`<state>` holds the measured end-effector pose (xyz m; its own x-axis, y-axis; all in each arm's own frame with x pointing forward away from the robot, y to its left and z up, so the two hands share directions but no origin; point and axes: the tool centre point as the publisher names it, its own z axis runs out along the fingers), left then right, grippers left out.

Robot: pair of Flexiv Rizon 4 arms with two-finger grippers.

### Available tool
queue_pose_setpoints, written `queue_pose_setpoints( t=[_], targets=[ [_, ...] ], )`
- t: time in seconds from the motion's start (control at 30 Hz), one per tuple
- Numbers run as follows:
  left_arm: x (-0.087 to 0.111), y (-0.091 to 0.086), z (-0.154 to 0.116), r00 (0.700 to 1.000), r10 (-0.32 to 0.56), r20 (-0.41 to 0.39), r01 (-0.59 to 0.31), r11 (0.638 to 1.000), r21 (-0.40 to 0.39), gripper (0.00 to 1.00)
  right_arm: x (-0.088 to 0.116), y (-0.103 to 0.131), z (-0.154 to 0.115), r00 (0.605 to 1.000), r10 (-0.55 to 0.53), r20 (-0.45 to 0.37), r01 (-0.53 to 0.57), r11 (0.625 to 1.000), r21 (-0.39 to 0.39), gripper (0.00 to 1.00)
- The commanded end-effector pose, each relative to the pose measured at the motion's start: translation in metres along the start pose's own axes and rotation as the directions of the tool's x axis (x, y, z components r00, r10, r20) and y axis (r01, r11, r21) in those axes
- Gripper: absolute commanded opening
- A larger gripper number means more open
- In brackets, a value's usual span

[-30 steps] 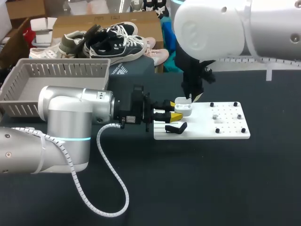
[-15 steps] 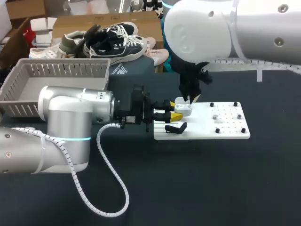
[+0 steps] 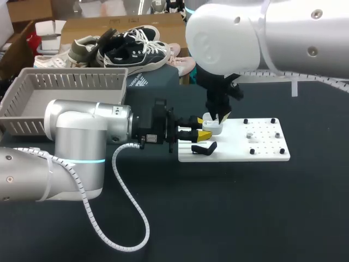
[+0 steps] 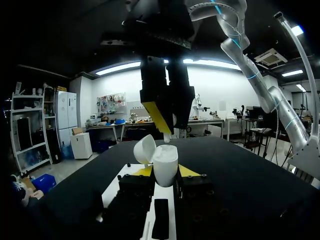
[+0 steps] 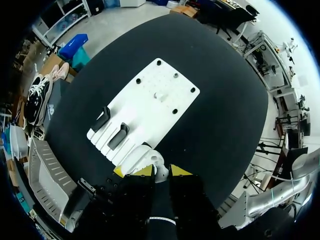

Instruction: Pick up each earbud case from the left stands, insert the matching earbuds, close the lid, and place the case in the box.

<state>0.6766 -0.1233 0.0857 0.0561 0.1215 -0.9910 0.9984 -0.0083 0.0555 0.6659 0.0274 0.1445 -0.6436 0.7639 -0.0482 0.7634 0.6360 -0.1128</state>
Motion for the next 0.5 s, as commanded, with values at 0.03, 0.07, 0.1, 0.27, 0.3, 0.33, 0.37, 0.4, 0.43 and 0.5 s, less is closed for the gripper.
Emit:
queue_pose_setpoints(
  t=[0.03,0.07,0.1,0.27,0.3,0.33,0.37,0.4,0.43,0.5],
  targets=[
    [0.0003,-0.0006,0.0001,1.000,0.001,0.002,-0.001,1.000,-0.003,0.00,0.0004,0.0021,-0.0007,1.000,-0.001,-0.001,0.001,1.000,0.008,0.00],
    [0.0003,-0.0006,0.0001,1.000,0.001,0.002,-0.001,1.000,-0.003,0.00,0.0005,0.0023,-0.0006,1.000,-0.002,-0.001,0.002,1.000,0.009,0.00],
    [0.0003,-0.0006,0.0001,1.000,0.001,0.002,-0.001,1.000,-0.003,0.00,0.0006,0.0025,-0.0004,1.000,-0.003,0.000,0.003,1.000,0.010,0.00],
    [0.0003,-0.0006,0.0001,1.000,0.001,0.002,-0.001,1.000,-0.003,0.00,0.0001,0.0034,0.0010,1.000,-0.002,-0.004,0.002,1.000,0.011,0.00],
    [0.0003,-0.0006,0.0001,1.000,0.001,0.002,-0.001,1.000,-0.003,0.00,0.0001,0.0034,0.0010,1.000,-0.002,-0.004,0.002,1.000,0.012,0.00],
    [0.0003,-0.0006,0.0001,1.000,0.001,0.002,-0.001,1.000,-0.003,0.00,0.0001,0.0036,0.0012,1.000,-0.002,-0.005,0.002,1.000,0.012,0.00],
    [0.0003,-0.0006,0.0001,1.000,0.001,0.002,-0.001,1.000,-0.003,0.00,0.0001,0.0038,0.0014,1.000,-0.002,-0.005,0.002,1.000,0.012,0.00],
    [0.0003,-0.0006,0.0001,1.000,0.001,0.002,-0.001,1.000,-0.003,0.00,0.0001,0.0041,0.0016,1.000,-0.003,-0.005,0.003,1.000,0.012,0.00],
    [0.0003,-0.0006,0.0001,1.000,0.001,0.002,-0.001,1.000,-0.003,0.00,0.0002,0.0044,0.0018,1.000,-0.003,-0.006,0.003,1.000,0.013,0.00],
    [0.0003,-0.0006,0.0001,1.000,0.001,0.002,-0.001,1.000,-0.003,0.00,0.0001,0.0047,0.0026,1.000,-0.004,-0.006,0.004,1.000,0.015,0.00]
  ],
)
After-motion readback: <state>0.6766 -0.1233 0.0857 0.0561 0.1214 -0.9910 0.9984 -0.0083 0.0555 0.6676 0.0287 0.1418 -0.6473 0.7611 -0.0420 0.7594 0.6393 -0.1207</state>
